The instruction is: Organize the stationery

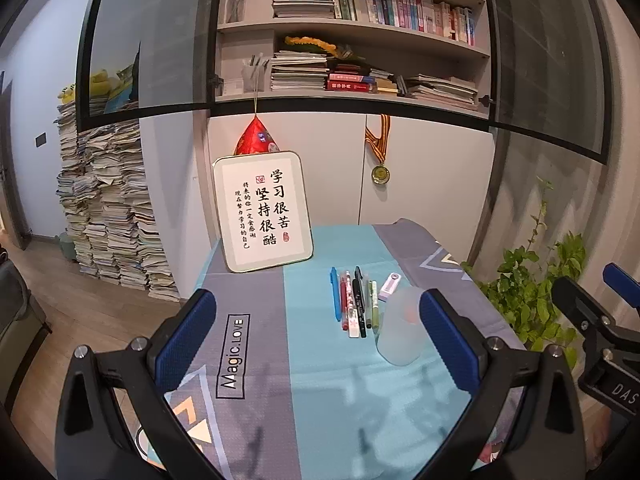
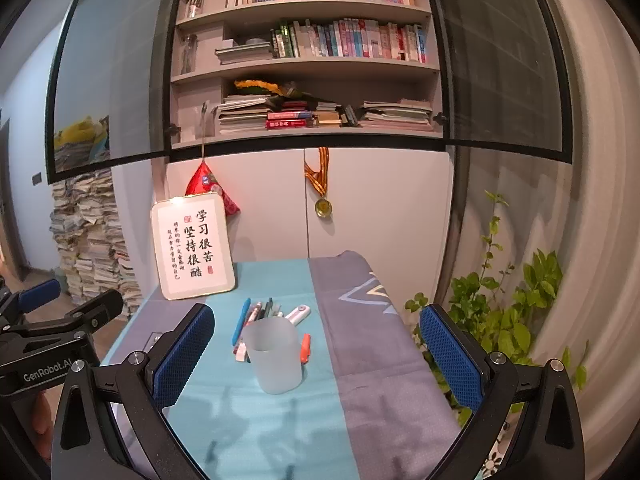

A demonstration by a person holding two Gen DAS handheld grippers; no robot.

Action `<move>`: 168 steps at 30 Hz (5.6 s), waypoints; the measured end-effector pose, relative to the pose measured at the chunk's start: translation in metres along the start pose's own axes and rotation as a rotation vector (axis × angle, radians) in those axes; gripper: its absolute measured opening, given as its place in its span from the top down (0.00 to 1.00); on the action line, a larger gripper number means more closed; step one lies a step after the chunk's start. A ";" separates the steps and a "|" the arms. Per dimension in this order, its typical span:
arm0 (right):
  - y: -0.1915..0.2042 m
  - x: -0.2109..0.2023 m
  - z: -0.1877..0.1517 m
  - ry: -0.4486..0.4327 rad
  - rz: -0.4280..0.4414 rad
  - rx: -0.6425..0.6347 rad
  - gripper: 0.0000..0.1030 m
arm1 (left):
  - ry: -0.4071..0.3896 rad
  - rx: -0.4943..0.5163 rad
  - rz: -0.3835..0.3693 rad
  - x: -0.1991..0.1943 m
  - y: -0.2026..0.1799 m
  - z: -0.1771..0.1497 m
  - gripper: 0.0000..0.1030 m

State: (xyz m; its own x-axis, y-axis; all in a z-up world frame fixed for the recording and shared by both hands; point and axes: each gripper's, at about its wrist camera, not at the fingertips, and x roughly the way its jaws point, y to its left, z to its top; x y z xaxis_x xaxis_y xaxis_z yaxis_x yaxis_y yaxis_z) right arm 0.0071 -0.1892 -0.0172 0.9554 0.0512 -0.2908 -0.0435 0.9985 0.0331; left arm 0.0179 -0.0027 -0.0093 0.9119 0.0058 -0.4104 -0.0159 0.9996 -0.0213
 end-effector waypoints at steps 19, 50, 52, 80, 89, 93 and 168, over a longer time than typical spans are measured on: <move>-0.003 0.001 -0.003 0.013 0.001 0.005 0.01 | 0.005 0.025 -0.006 0.005 -0.003 -0.003 0.01; 0.010 0.019 0.000 0.023 0.014 -0.061 0.01 | 0.044 0.028 -0.003 0.027 -0.001 -0.001 0.01; 0.011 0.021 -0.001 0.022 0.017 -0.068 0.01 | 0.047 0.029 -0.003 0.029 -0.001 -0.001 0.01; 0.021 0.087 -0.029 0.156 0.140 -0.106 0.01 | 0.152 0.013 0.018 0.096 0.014 -0.009 0.01; 0.016 0.157 -0.058 0.294 0.164 -0.084 0.01 | 0.234 -0.048 0.050 0.153 0.039 -0.019 0.02; 0.022 0.187 -0.069 0.335 0.192 -0.117 0.01 | 0.286 -0.056 0.016 0.178 0.038 -0.023 0.02; -0.025 0.185 -0.089 0.241 0.195 -0.198 0.31 | 0.140 -0.001 -0.355 0.174 -0.086 0.051 0.89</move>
State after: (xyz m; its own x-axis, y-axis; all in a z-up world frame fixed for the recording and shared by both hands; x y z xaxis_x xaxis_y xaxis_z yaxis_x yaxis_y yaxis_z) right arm 0.1588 -0.2025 -0.1574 0.8286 0.2200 -0.5148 -0.2959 0.9527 -0.0692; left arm 0.1990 -0.0861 -0.0327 0.7959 -0.3448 -0.4976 0.2908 0.9387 -0.1854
